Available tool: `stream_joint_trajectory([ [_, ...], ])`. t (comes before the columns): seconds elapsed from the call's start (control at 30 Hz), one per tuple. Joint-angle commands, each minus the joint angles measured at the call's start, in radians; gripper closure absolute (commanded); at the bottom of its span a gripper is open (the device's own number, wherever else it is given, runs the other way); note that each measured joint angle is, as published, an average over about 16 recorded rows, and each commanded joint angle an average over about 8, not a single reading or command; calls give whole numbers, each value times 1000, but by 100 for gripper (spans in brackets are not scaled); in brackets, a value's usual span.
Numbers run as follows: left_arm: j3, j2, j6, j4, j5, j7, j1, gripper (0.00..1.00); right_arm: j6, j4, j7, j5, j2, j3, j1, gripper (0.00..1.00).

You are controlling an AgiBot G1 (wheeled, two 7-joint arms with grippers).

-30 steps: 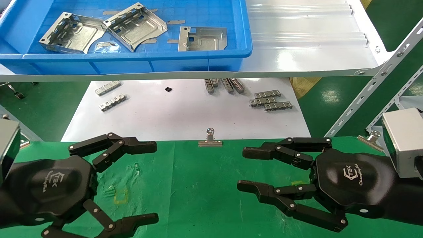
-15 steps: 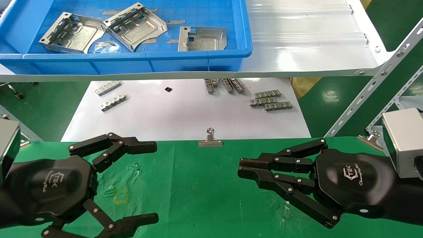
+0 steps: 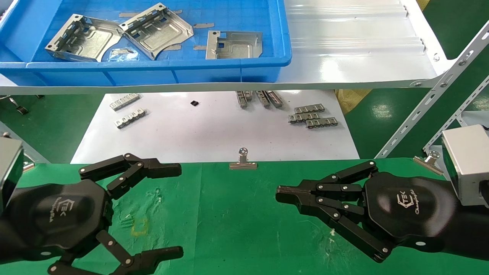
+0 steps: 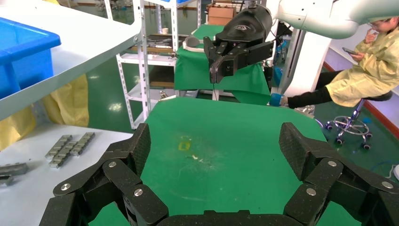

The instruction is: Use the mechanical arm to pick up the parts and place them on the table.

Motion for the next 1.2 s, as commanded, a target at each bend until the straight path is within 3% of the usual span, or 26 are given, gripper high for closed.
stream_joint_trajectory([
  [0.03, 0, 0, 0, 0, 0, 0, 0, 0, 0, 0, 0, 0, 0, 0, 0, 100],
  [0.1, 0, 0, 0, 0, 0, 0, 0, 0, 0, 0, 0, 0, 0, 0, 0, 100],
  [0.13, 0, 0, 0, 0, 0, 0, 0, 0, 0, 0, 0, 0, 0, 0, 0, 95],
  [0.37, -1, 20, -16, 5, 28, 16, -61, 0, 0, 0, 0, 0, 0, 0, 0, 7],
  [0.4, 1, 30, -22, 12, 40, 17, -88, 0, 0, 0, 0, 0, 0, 0, 0, 0],
  [0.63, 63, 160, -69, 177, 193, 7, -386, 0, 0, 0, 0, 0, 0, 0, 0, 0],
  [0.87, 156, 335, -124, 510, 382, 64, -654, 0, 0, 0, 0, 0, 0, 0, 0, 0],
  [1.1, 207, 477, -276, 862, 513, 164, -829, 0, 0, 0, 0, 0, 0, 0, 0, 0],
  [1.13, 211, 492, -305, 904, 525, 173, -846, 3, 0, 0, 0, 0, 0, 0, 0, 0],
  [1.2, 219, 520, -370, 978, 548, 190, -877, 21, 0, 0, 0, 0, 0, 0, 0, 0],
])
